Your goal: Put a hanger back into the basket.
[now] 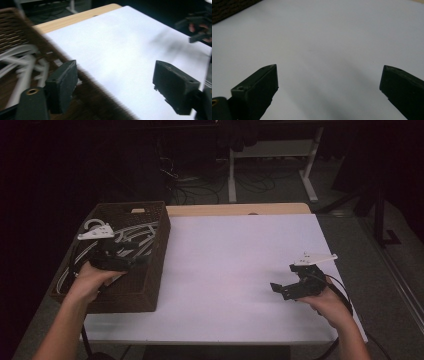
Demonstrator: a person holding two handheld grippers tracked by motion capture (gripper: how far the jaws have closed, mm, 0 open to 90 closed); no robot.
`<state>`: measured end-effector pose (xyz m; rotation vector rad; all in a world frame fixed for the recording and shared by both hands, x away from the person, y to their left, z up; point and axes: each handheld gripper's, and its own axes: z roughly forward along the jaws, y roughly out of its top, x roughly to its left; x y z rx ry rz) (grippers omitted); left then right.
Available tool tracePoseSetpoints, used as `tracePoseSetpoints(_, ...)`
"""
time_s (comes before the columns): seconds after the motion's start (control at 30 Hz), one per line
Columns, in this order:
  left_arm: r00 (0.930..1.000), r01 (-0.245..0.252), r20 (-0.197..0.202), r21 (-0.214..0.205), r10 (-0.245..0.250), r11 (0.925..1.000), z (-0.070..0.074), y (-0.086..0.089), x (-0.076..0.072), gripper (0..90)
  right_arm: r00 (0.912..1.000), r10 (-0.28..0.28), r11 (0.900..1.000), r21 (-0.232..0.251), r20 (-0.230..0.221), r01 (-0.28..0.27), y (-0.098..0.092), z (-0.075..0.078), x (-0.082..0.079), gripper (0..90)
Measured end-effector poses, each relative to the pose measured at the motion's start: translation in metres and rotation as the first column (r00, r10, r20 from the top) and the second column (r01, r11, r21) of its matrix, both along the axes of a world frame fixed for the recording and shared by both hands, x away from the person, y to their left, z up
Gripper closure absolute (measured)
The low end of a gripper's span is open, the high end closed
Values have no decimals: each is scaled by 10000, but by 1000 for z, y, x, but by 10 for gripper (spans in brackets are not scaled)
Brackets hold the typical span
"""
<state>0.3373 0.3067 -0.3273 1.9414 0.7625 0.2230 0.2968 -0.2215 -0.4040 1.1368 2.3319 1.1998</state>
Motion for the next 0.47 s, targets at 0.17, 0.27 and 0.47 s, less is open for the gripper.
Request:
tracePoseSetpoints(0.17, 9979, 650, 60, -166, -649, 9977, -6, -22, -7, 140, 9997, 135, 9999, 102, 210, -137, 2, 9, -3, 18)
tracePoseSetpoints(0.27, 9963, 855, 93, -348, -853, 9957, -9, -28, -10, 125, 9995, 205, 9997, 109, 256, -208, 2, 12, -4, 18)
tracePoseSetpoints(0.47, 9955, 945, 31, -398, -945, 9947, -14, -32, -11, 119, 9992, 225, 9996, 175, 338, -231, 2, 14, -4, 18)
